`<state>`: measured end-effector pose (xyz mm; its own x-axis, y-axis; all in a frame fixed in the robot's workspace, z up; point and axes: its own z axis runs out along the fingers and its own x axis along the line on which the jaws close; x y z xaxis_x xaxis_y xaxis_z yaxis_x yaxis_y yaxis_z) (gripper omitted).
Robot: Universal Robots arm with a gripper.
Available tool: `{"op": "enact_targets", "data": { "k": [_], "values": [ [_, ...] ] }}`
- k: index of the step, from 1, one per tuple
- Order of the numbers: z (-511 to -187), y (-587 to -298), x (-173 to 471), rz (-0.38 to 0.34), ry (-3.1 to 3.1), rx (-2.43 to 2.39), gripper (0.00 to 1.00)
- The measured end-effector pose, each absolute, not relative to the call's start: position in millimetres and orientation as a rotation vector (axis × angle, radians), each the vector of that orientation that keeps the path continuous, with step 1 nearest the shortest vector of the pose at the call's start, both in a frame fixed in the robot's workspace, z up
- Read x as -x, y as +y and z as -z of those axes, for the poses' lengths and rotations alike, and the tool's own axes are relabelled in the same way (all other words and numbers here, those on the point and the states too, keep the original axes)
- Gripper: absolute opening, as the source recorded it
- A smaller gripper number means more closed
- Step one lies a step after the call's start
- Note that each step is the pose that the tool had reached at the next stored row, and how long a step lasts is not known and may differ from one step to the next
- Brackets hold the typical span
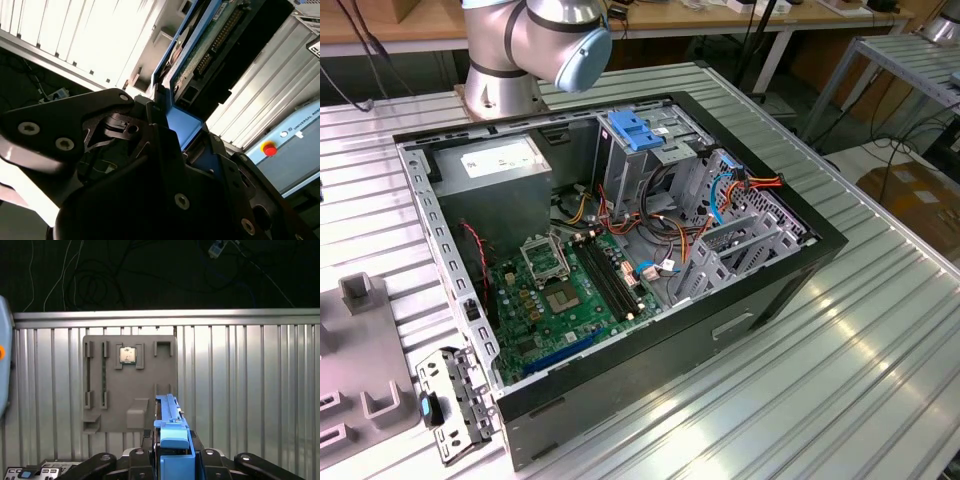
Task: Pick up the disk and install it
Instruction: 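Pick up the disk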
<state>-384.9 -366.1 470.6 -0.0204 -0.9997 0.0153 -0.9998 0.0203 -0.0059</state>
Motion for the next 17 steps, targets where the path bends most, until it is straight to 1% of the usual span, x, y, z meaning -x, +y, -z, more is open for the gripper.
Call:
{"op": "enact_targets", "data": {
  "k": [6,17],
  "values": [
    [-476.8,-366.1,381.0,-0.023,-2.234,-2.199,0.37],
    [-476.9,-366.1,360.4,-0.02,-2.229,-2.2,0.37]
  ]
}}
